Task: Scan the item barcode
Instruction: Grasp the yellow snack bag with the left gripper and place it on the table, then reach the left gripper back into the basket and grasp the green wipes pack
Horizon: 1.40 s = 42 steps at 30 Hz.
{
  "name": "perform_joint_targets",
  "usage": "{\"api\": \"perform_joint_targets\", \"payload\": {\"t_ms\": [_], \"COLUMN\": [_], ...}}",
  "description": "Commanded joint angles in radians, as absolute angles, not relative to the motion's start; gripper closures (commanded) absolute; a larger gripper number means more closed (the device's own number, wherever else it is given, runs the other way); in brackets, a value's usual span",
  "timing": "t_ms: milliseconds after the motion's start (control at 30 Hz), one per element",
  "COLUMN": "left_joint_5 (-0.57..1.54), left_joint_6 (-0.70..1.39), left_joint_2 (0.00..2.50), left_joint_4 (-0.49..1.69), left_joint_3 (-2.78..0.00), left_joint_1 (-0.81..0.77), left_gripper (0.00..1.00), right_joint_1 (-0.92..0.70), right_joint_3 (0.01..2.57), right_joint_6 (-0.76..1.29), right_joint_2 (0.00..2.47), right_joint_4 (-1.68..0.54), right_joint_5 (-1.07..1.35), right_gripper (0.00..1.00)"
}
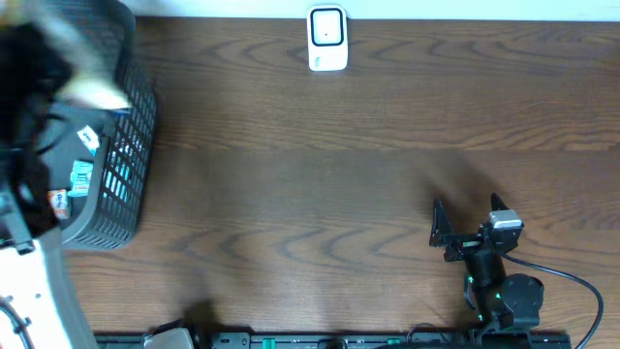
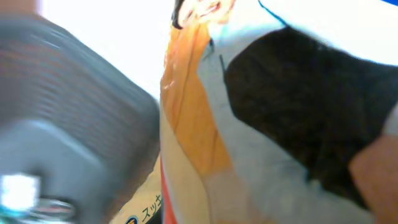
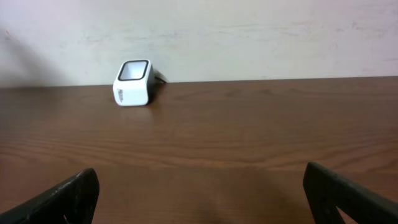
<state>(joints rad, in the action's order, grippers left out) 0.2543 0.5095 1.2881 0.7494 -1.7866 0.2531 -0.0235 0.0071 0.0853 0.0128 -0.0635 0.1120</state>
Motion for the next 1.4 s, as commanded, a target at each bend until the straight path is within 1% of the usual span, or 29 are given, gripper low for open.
{"api": "perform_joint_targets", "payload": {"t_ms": [0, 33, 67, 100, 200, 333, 500, 533, 567, 633, 667, 700, 733, 767, 833, 867, 900, 933, 1033, 1133, 1167, 1233, 1267, 1300, 1367], "left_joint_5": [0.381, 0.376, 0.371, 0.331, 0.199, 0.033, -0.063, -0.073, -0.073, -0.072, -0.072, -0.072, -0.072, -0.072, -0.072, -0.072, -0.072, -0.072, -0.073, -0.073, -0.08, -0.105, -0.125, -0.148, -0.147], "left_joint_6": [0.562, 0.562, 0.562, 0.562, 0.562, 0.563, 0.59, 0.589, 0.589, 0.588, 0.588, 0.588, 0.58, 0.569, 0.518, 0.497, 0.47, 0.459, 0.395, 0.327, 0.292, 0.27, 0.255, 0.247, 0.247], "left_joint_2": [1.34, 1.364, 1.378, 1.424, 1.501, 1.618, 1.776, 1.812, 1.841, 1.87, 1.88, 1.88, 1.877, 1.869, 1.839, 1.819, 1.775, 1.74, 1.602, 1.461, 1.371, 1.317, 1.288, 1.255, 1.239], "left_joint_4": [0.765, 0.769, 0.77, 0.786, 0.82, 0.858, 0.857, 0.855, 0.855, 0.862, 0.868, 0.869, 0.867, 0.867, 0.868, 0.868, 0.867, 0.867, 0.87, 0.883, 0.892, 0.906, 0.923, 0.962, 1.018], "left_joint_3": [-1.799, -1.799, -1.799, -1.799, -1.799, -1.799, -1.799, -1.799, -1.799, -1.799, -1.799, -1.799, -1.8, -1.804, -1.825, -1.833, -1.841, -1.842, -1.842, -1.842, -1.842, -1.842, -1.842, -1.842, -1.841], "left_joint_1": [0.069, 0.001, -0.036, -0.132, -0.251, -0.371, -0.466, -0.478, -0.482, -0.484, -0.483, -0.483, -0.483, -0.482, -0.478, -0.475, -0.468, -0.46, -0.4, -0.288, -0.172, -0.071, -0.001, 0.107, 0.225], "left_gripper": [0.93, 0.93, 0.93, 0.93, 0.93, 0.93, 0.92, 0.76, 0.67, 0.58, 0.45, 0.42, 0.33, 0.3, 0.26, 0.25, 0.22, 0.21, 0.2, 0.2, 0.2, 0.2, 0.2, 0.2, 0.19], "right_joint_1": [-0.015, -0.015, -0.015, -0.015, -0.015, -0.015, -0.015, -0.015, -0.015, -0.015, -0.015, -0.015, -0.015, -0.015, -0.015, -0.015, -0.015, -0.015, -0.015, -0.015, -0.015, -0.015, -0.015, -0.015, -0.015], "right_joint_3": [0.006, 0.006, 0.006, 0.006, 0.006, 0.006, 0.006, 0.006, 0.006, 0.006, 0.006, 0.006, 0.006, 0.006, 0.006, 0.006, 0.006, 0.006, 0.006, 0.006, 0.006, 0.006, 0.006, 0.006, 0.006], "right_joint_6": [0.07, 0.07, 0.07, 0.07, 0.07, 0.07, 0.07, 0.07, 0.07, 0.07, 0.07, 0.07, 0.07, 0.07, 0.07, 0.07, 0.07, 0.07, 0.07, 0.07, 0.07, 0.07, 0.07, 0.07, 0.07], "right_joint_2": [0.009, 0.009, 0.009, 0.009, 0.009, 0.009, 0.009, 0.009, 0.009, 0.009, 0.009, 0.009, 0.009, 0.009, 0.009, 0.009, 0.009, 0.009, 0.009, 0.009, 0.009, 0.009, 0.009, 0.009, 0.009], "right_joint_4": [-0.067, -0.067, -0.067, -0.067, -0.067, -0.067, -0.067, -0.067, -0.067, -0.067, -0.067, -0.067, -0.067, -0.067, -0.067, -0.067, -0.067, -0.067, -0.067, -0.067, -0.067, -0.067, -0.067, -0.067, -0.067], "right_joint_5": [0.108, 0.108, 0.108, 0.108, 0.108, 0.108, 0.108, 0.108, 0.108, 0.108, 0.108, 0.108, 0.108, 0.108, 0.108, 0.108, 0.108, 0.108, 0.108, 0.108, 0.108, 0.108, 0.108, 0.108, 0.108], "right_gripper": [0.01, 0.01, 0.01, 0.01, 0.01, 0.01, 0.01, 0.01, 0.01, 0.01, 0.01, 0.01, 0.01, 0.01, 0.01, 0.01, 0.01, 0.01, 0.01, 0.01, 0.01, 0.01, 0.01, 0.01, 0.01]}}
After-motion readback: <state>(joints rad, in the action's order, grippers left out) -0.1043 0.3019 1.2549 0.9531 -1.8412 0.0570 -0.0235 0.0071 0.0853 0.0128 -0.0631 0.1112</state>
